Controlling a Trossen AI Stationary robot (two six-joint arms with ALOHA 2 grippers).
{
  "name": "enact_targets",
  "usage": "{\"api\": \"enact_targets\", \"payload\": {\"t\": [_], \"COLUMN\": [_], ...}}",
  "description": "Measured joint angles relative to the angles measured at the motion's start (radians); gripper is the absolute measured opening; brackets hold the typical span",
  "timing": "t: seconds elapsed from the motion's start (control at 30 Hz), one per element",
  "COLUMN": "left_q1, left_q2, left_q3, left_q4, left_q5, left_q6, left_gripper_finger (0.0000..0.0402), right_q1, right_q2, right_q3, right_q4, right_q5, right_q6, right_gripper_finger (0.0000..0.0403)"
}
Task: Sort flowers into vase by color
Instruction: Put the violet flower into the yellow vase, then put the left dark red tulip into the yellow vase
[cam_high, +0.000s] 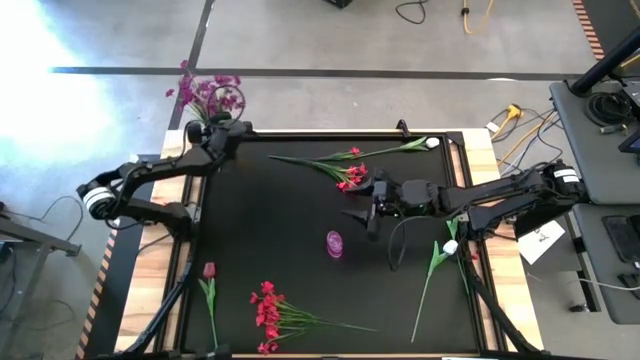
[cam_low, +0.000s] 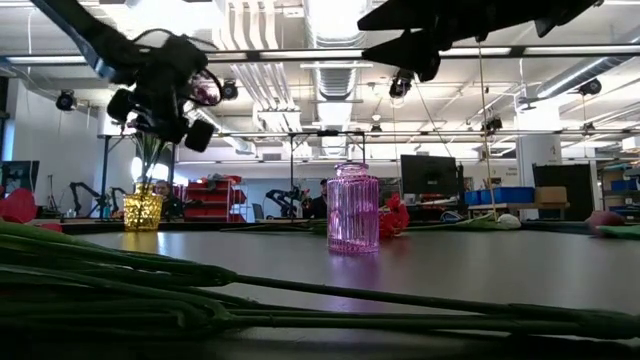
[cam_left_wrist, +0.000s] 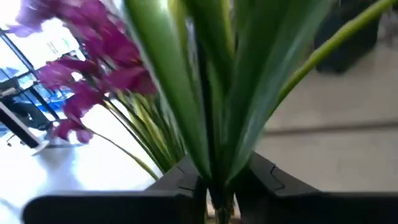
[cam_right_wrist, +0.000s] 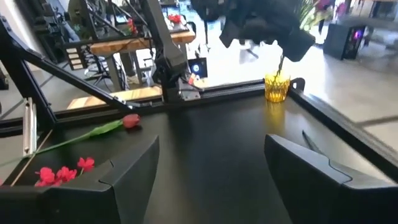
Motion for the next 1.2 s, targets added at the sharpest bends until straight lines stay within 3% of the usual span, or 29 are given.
{"api": "enact_targets", "payload": {"t": [0.23,0.37,0.73,0.97,1.1,1.2], "left_q1": [0.024,0.027,0.026,0.013,-0.023,-0.111], "left_q2": [0.002,0.001,-0.002,-0.002,-0.005,-0.005], "left_q3": [0.212,0.301,0.376,0.371,0.366,0.344], "left_q4": [-0.689,-0.927,-1.074,-1.322,-1.426,-1.444], "left_q5": [0.087,0.088,0.213,0.320,0.399,0.443], "left_q6": [-0.358,-0.457,-0.466,-0.608,-0.644,-0.674], "left_gripper_finger": [0.0122,0.0152,0.0220,0.0247,0.0255,0.0256], "right_q1": [0.000,0.000,0.000,0.000,0.000,-0.001], "right_q2": [0.000,-0.001,-0.001,-0.001,-0.001,-0.001], "right_q3": [0.000,0.000,0.000,0.000,0.000,0.000], "right_q4": [-0.067,-0.075,-0.117,-0.159,-0.157,-0.157], "right_q5": [0.000,0.000,0.000,0.000,0.001,0.006], "right_q6": [0.036,0.042,0.061,0.072,0.072,0.069], "right_gripper_finger": [0.0314,0.0328,0.0354,0.0354,0.0354,0.0354]}}
